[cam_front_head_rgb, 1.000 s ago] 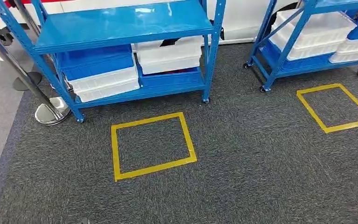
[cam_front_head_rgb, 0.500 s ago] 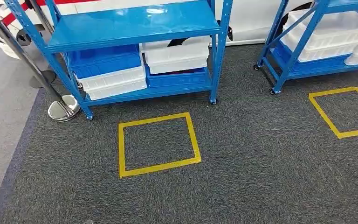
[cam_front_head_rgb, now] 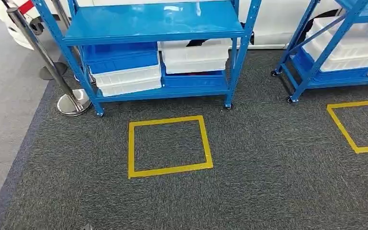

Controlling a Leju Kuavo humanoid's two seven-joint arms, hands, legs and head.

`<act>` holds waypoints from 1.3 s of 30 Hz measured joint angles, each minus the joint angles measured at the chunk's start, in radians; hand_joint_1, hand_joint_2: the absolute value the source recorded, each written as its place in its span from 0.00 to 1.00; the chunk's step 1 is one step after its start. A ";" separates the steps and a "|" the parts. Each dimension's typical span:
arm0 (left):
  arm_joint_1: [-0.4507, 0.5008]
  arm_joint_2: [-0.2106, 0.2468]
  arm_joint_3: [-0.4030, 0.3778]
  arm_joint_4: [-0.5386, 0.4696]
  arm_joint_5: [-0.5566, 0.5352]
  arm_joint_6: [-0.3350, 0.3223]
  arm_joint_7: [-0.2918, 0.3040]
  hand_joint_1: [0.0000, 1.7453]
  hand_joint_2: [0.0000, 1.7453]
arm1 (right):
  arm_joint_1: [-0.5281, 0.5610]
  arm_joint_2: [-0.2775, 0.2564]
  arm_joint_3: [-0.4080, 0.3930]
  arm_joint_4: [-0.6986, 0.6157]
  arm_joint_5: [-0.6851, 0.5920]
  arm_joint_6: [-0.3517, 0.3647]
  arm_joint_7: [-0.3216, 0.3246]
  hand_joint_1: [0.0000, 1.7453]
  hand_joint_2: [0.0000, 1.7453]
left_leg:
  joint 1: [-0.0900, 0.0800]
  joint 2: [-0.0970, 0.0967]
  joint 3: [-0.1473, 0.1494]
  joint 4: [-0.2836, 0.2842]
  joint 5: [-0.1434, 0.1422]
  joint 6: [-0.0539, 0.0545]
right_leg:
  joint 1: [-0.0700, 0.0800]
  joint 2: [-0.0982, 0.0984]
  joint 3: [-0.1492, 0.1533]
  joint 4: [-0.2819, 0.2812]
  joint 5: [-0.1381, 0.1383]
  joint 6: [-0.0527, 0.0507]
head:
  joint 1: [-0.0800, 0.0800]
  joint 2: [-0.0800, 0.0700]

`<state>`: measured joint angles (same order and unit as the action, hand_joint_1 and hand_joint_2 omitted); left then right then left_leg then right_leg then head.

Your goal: Take the parts from the cabinet and place them on the table.

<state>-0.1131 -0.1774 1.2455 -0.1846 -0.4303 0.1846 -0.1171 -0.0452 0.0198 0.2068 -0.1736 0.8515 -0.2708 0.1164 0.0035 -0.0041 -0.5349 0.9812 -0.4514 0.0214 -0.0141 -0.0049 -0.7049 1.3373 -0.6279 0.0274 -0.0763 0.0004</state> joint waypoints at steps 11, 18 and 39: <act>-0.009 0.000 0.000 0.000 -0.012 0.008 0.005 0.00 0.00 | -0.001 0.001 -0.010 0.001 0.001 0.002 0.000 0.00 0.00 | 0.002 -0.020 -0.024 0.060 -0.044 -0.050 | -0.007 0.015 0.141 -0.316 0.156 -0.044 | 0.000 0.000; -0.016 -0.001 0.000 0.000 -0.015 0.011 0.015 0.00 0.00 | -0.004 -0.002 -0.012 0.001 0.008 0.017 -0.007 0.00 0.00 | 0.008 0.000 -0.084 0.196 -0.066 -0.056 | 0.000 -0.022 0.145 -0.314 0.152 -0.049 | 0.000 0.000; -0.019 -0.007 0.000 0.000 -0.003 0.005 0.018 0.00 0.00 | -0.011 -0.008 -0.012 0.001 0.029 0.029 -0.003 0.00 0.00 | -0.005 -0.040 -0.007 0.016 -0.008 -0.030 | 0.003 0.021 0.137 -0.310 0.158 -0.029 | 0.000 0.000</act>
<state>-0.1317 -0.1846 1.2455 -0.1846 -0.4334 0.1896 -0.0992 -0.0560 0.0118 0.1949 -0.1728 0.8804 -0.2422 0.1129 -0.0011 -0.0439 -0.5415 0.9970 -0.4592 -0.0082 -0.0113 0.0162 -0.5679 1.0277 -0.4701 -0.0016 -0.0759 0.0004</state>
